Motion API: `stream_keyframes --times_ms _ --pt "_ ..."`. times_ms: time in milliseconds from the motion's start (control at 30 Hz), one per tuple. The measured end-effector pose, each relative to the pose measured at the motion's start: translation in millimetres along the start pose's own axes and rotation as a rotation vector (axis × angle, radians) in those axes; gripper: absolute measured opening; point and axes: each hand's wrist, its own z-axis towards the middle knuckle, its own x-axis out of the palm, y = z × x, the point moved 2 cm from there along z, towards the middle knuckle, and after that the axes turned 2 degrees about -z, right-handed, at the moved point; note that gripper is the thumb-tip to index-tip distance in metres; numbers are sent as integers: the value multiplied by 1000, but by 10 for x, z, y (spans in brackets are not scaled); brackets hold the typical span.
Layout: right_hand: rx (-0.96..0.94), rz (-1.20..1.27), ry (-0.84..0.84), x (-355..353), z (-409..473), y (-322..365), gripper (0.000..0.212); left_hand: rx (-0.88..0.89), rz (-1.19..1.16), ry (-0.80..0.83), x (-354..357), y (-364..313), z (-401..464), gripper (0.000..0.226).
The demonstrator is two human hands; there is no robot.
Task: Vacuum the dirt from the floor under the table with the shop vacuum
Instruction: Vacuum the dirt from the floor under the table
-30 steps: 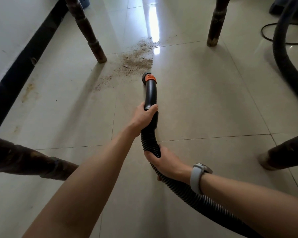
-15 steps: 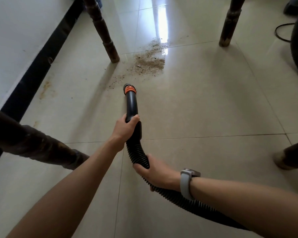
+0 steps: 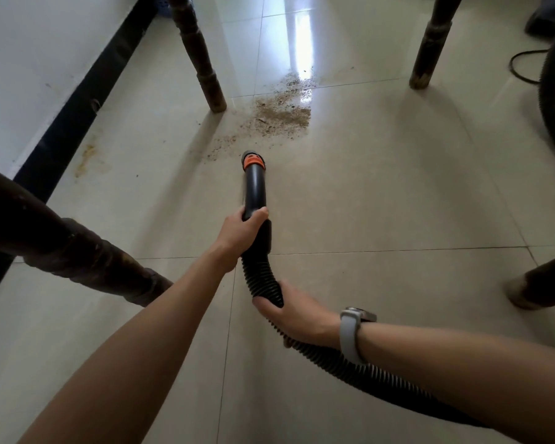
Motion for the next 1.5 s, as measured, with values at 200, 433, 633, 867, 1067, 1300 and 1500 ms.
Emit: stream_keyframes --times_ms 200,433,633,867,1067,1300,1500 --pt "-11 -69 108 4 -65 -99 28 25 35 -63 -27 211 -109 33" --pt "-55 -164 155 -11 240 237 30 -77 -162 -315 -458 266 11 43" --pt "-111 -272 151 103 569 359 30 -147 -212 -479 -796 365 154 49" --pt "-83 -419 255 37 615 79 43 -153 -210 -548 -1016 485 337 48" --pt "-113 -668 94 -41 734 87 45 -180 -227 -574 -991 513 450 57" --pt "-124 -736 -23 44 981 306 44 -267 -210 -593 -1180 488 662 63" --pt "-68 -692 -69 38 1078 434 47 -240 -203 -562 -1199 378 786 60"
